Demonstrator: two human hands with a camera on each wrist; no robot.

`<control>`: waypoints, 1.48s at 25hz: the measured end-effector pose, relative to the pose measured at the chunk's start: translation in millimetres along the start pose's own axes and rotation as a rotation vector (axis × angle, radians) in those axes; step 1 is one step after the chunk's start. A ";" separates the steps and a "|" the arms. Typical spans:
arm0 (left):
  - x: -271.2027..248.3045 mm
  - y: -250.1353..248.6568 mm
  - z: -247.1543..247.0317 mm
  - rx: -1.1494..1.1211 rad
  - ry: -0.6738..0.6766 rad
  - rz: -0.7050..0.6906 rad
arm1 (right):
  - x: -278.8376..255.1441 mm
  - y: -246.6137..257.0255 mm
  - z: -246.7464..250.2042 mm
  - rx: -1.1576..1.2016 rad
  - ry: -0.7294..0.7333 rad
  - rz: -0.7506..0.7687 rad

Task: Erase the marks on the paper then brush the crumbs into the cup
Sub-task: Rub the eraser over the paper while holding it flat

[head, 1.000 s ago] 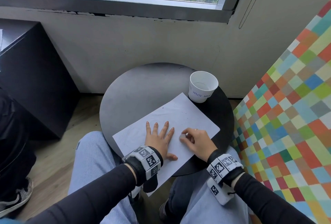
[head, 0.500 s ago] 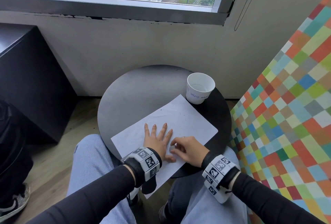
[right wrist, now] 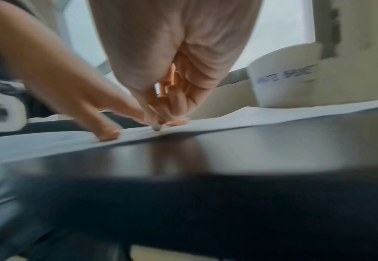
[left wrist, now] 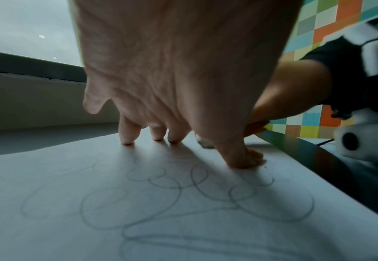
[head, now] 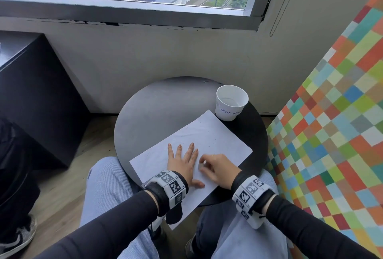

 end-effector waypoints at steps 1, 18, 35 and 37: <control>0.5 -0.1 0.0 -0.002 -0.006 -0.003 | -3.7 7.5 -6.6 0.011 0.054 0.038; 0.3 0.9 0.5 0.012 -0.007 -0.004 | 3.1 -3.9 -3.1 0.022 0.002 0.006; 0.9 3.3 -1.2 -0.005 -0.011 0.001 | 20.7 -31.5 32.7 -0.074 -0.035 -0.048; 1.2 3.8 -1.8 0.004 -0.010 -0.011 | 20.7 -36.3 40.8 -0.082 -0.054 -0.055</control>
Point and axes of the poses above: each hand's wrist, its own x-axis towards the middle knuckle, its own z-axis out of the back of the hand, y = z × x, the point moved 6 cm from there along x, towards the middle knuckle, and after that the axes turned 5 degrees about z, right-handed, at the moved point
